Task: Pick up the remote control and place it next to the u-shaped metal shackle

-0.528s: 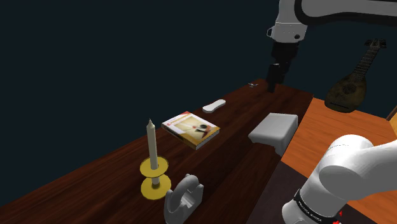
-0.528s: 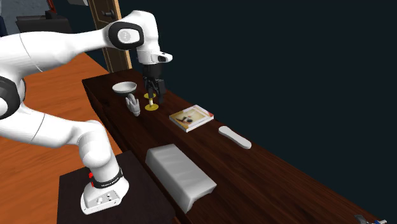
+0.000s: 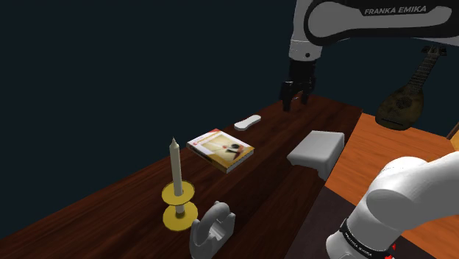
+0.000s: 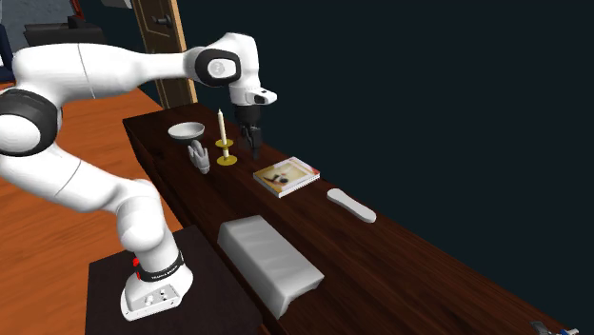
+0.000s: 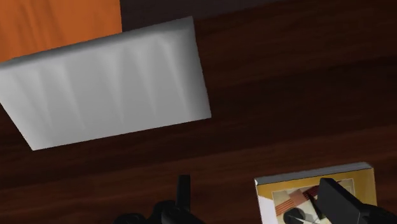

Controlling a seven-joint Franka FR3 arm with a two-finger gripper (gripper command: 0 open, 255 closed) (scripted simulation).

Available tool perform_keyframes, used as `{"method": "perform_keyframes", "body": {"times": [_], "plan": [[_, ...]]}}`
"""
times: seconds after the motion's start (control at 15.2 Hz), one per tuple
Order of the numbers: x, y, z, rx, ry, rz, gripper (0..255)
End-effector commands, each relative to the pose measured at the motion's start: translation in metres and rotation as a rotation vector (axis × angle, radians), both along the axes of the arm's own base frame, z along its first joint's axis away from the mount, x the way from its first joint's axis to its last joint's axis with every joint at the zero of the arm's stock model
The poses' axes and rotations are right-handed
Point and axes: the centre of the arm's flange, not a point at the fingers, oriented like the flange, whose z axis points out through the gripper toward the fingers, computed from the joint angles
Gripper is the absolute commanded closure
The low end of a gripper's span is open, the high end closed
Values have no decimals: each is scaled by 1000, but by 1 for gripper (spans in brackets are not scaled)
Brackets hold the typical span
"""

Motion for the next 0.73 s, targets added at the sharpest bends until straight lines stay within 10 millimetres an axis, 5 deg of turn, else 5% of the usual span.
{"method": "perform_keyframes", "body": {"times": [0.0, 0.66], "plan": [[26, 1, -14, 5, -8, -82, 0], [139, -16, -79, 27, -40, -465, 0]]}}
